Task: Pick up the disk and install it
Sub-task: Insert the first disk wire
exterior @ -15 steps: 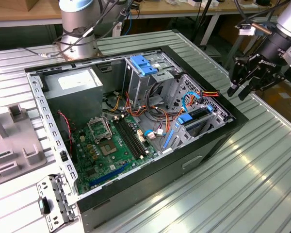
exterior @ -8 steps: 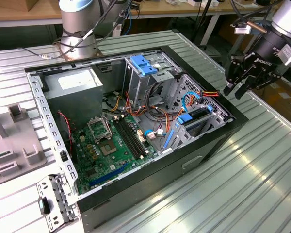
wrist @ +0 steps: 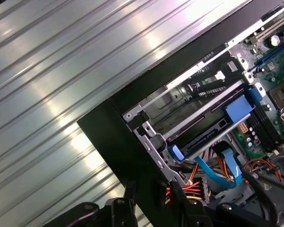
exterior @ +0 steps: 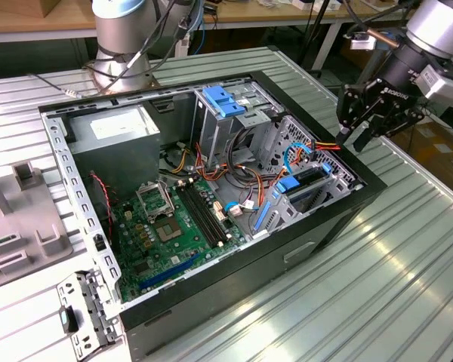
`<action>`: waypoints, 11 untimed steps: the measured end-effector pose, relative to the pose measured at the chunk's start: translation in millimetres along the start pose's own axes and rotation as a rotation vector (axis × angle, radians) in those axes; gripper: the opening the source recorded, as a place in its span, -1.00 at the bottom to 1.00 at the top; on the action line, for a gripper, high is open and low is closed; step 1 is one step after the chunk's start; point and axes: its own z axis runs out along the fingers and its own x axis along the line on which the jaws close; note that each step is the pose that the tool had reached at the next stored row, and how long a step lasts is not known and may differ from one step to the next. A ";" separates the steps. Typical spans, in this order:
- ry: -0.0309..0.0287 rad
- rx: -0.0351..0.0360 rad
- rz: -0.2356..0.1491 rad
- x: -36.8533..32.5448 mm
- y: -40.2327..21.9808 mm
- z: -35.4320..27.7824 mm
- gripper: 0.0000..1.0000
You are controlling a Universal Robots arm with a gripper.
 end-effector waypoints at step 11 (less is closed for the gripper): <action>0.0000 0.0000 0.000 0.1 -1.0 9.1 -0.15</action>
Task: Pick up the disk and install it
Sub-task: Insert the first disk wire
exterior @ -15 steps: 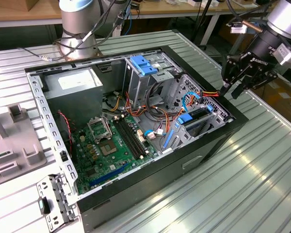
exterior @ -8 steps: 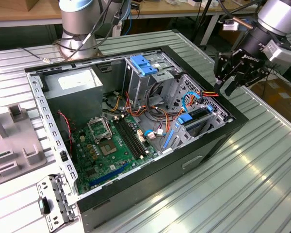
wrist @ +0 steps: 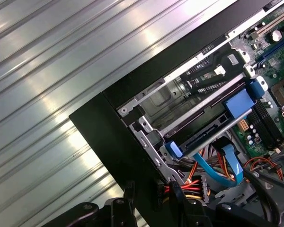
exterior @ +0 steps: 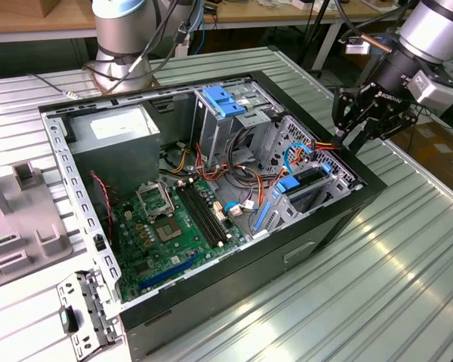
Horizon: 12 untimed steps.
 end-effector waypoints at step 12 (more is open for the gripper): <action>0.0004 -0.0004 0.000 0.1 0.0 -0.3 -0.63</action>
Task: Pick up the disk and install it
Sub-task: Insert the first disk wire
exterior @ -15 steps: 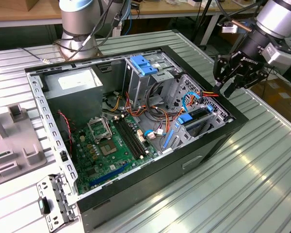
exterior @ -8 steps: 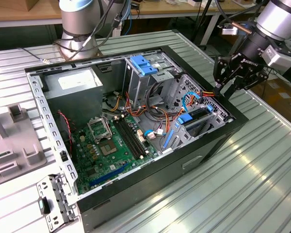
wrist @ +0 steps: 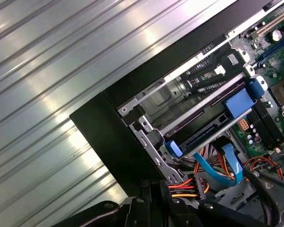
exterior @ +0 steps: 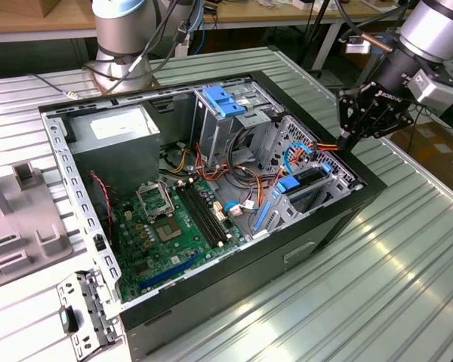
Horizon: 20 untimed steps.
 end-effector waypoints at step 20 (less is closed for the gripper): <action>-0.0004 0.0005 0.000 -9.2 -11.4 -12.2 -0.67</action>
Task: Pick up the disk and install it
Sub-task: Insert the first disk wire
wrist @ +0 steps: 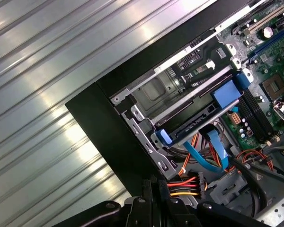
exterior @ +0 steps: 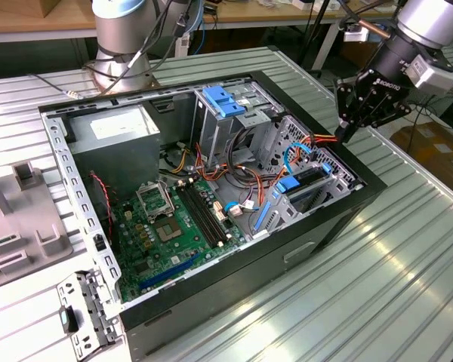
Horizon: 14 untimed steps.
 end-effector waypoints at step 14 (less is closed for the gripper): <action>-0.0001 0.0001 -0.002 -6.7 5.9 0.5 -0.67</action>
